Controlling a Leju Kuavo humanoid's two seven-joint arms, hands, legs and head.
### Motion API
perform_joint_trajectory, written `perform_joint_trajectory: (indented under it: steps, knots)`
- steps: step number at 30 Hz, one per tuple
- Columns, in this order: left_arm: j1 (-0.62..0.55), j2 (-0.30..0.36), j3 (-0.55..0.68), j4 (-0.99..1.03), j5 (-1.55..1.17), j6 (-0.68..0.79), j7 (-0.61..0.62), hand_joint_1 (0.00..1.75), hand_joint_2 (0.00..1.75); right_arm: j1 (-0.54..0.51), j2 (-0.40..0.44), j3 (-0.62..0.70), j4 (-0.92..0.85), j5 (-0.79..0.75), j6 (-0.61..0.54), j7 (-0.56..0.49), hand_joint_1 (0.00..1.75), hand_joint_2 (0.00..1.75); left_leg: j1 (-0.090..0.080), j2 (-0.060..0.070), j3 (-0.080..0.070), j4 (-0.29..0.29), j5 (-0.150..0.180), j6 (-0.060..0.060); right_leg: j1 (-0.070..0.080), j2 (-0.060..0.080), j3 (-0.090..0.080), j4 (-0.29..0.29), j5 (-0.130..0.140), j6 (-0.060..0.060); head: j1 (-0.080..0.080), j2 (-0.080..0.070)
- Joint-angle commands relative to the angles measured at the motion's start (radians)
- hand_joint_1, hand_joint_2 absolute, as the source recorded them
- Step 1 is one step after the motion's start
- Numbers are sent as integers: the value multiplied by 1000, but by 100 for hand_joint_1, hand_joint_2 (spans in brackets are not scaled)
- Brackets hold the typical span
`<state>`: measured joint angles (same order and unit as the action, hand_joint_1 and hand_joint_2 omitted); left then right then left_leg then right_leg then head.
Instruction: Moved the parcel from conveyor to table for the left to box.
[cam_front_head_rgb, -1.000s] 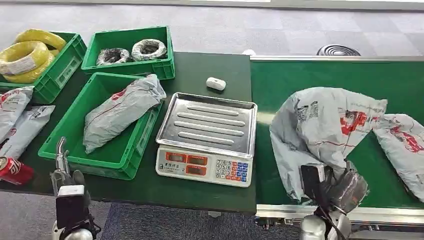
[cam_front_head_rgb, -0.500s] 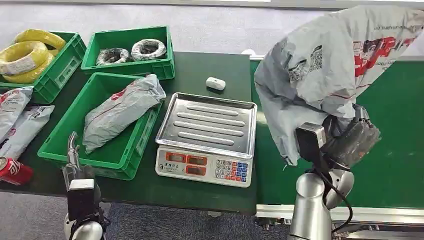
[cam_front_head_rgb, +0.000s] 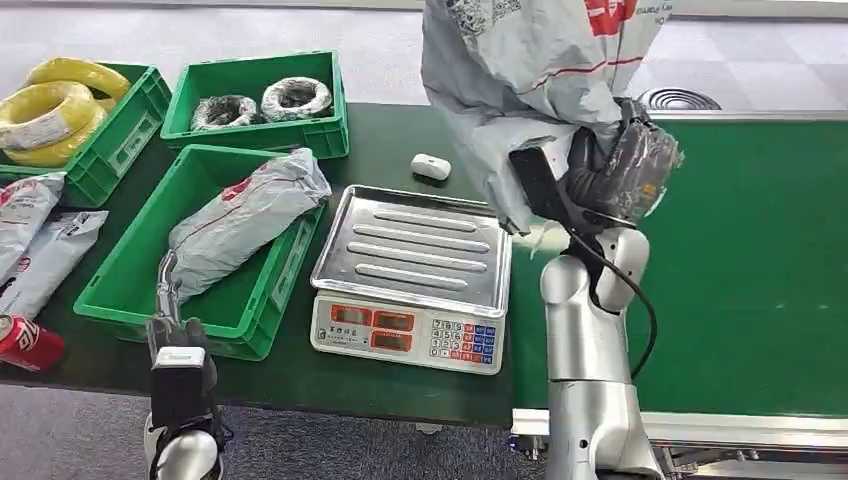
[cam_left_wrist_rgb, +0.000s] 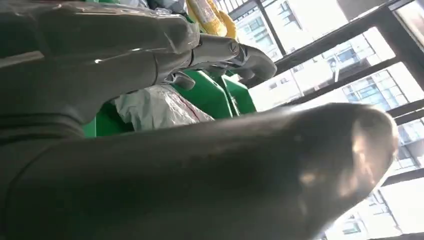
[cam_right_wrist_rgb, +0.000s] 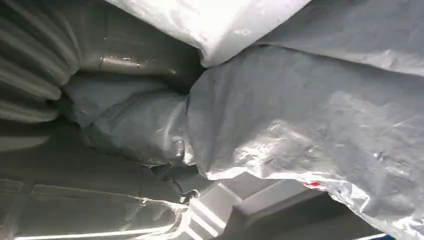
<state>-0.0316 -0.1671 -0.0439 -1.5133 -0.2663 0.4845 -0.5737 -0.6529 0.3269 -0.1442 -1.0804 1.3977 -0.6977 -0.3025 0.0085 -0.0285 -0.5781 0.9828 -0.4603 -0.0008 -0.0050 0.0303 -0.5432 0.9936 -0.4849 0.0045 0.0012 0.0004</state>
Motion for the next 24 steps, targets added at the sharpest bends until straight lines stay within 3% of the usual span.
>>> perform_joint_trajectory:
  steps: [1, 7, 22, 23, 24]
  knots:
    - [-15, 13, 13, 21, -15, -7, 30, 0, 0, -72, -8, 74, 194, -42, 0, -21, 169, 175, 0, 4, 1, -1, 1, 0, 0, 0, 0, 0, 1, 0, 0, 0]
    - [-20, 6, 29, 27, -44, -36, 46, 0, 0, 8, 4, 128, 226, -90, 0, -89, 168, 175, 0, 2, 1, -1, 0, 0, 0, 0, 1, -1, 0, 0, 0, 0]
    - [-31, 4, 42, 66, -50, -55, 42, 0, 0, -12, -16, 325, 358, -247, 0, -160, 162, 175, 0, 2, 0, -1, 0, 0, 0, 0, 0, -1, 0, 0, 0, 0]
    - [-23, 3, 42, 60, -53, -58, 41, 0, 0, -7, -22, 332, 356, -253, 0, -155, 147, 175, 0, 3, 1, -2, 0, 0, 0, -1, 0, -2, 1, 0, 0, 0]
    - [-17, 1, 44, 61, -57, -62, 43, 0, 0, 3, -27, 331, 343, -267, 0, -153, 113, 175, 0, 3, 1, -1, 0, 0, 0, -1, 1, -1, 0, 0, 0, 0]
